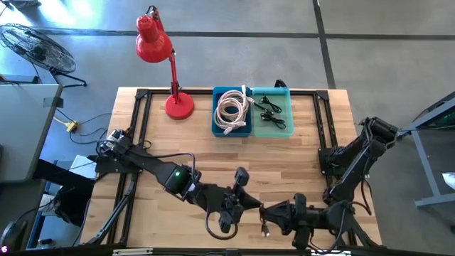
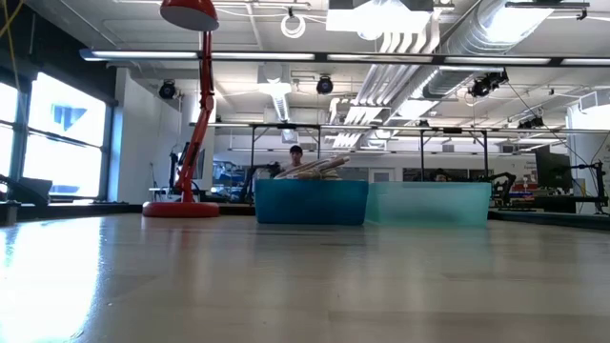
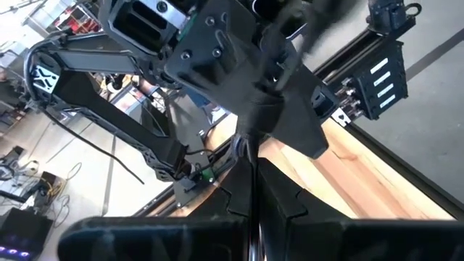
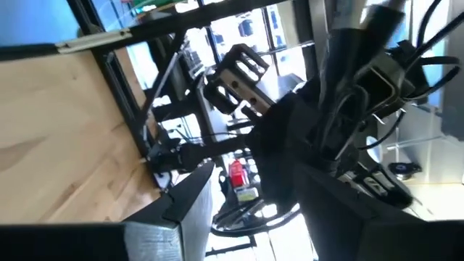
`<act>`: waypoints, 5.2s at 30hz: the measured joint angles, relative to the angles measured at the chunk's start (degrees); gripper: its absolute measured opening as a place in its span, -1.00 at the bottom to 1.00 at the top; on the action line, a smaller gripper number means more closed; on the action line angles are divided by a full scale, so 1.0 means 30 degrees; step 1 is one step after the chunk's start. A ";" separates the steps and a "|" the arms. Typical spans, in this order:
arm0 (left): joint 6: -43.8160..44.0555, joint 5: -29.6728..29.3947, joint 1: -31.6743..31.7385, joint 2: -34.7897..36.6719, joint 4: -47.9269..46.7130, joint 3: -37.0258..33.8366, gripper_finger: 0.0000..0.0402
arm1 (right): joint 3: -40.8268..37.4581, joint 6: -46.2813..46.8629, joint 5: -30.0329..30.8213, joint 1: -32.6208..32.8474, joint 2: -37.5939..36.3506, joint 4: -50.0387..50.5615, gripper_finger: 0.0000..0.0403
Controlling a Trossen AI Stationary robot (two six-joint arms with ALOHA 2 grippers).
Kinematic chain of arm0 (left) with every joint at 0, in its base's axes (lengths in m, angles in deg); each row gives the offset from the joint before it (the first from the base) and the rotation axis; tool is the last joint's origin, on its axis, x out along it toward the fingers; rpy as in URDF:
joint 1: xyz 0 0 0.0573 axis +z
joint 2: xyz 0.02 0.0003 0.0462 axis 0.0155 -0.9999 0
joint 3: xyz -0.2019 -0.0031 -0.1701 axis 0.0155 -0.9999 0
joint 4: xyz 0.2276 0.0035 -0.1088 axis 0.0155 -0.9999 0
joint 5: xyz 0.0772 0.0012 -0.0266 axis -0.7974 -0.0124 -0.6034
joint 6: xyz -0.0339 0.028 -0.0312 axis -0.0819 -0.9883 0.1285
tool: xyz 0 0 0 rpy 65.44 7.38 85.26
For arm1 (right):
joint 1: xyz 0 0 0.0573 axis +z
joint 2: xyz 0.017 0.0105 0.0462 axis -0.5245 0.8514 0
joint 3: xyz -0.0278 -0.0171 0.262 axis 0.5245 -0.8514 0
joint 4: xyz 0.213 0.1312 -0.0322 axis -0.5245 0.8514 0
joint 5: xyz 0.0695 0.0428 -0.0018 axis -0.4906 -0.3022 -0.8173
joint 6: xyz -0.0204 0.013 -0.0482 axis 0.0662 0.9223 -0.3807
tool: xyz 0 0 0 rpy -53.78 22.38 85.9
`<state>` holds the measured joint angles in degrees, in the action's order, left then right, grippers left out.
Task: Pick & Place USB Port
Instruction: Put the black charger cable into the green bin, then return to Home Position
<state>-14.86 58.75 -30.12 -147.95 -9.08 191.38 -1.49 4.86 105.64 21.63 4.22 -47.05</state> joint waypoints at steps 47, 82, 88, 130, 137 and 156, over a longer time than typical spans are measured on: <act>-0.0096 -0.1380 -0.0022 -0.0007 0.0056 -0.0034 -0.75 | 0.0770 0.0448 0.4310 0.1017 -0.0036 -0.2499 -1.00; 0.0735 -1.1057 0.0482 0.2920 -1.2752 -0.0005 -0.75 | -0.0068 1.2968 -0.1156 -1.7099 -0.8358 0.9730 -1.00; 0.3003 -1.0814 0.1877 0.3858 -1.6764 -0.0012 -0.75 | -0.0068 1.7938 -0.4597 -2.2349 -0.7795 1.3983 -1.00; 0.2689 -0.6559 0.8495 0.4036 -2.2453 -0.0020 -0.75 | -0.0075 2.5596 -1.7853 -3.0394 -0.0124 2.3365 -0.38; -0.0771 -0.7624 0.8207 0.4075 -2.1458 -0.0020 -0.75 | 0.1655 2.3456 -1.7624 -3.0319 -0.0464 2.4325 -0.12; 0.0511 -0.6213 0.8135 0.9872 -2.2474 -0.0034 -1.00 | 0.9148 2.4910 -2.0138 -2.6594 -0.6254 3.6295 -0.93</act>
<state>-13.32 40.11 -5.72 -118.33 -76.50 191.27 25.95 79.59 45.22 -58.15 -14.54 61.84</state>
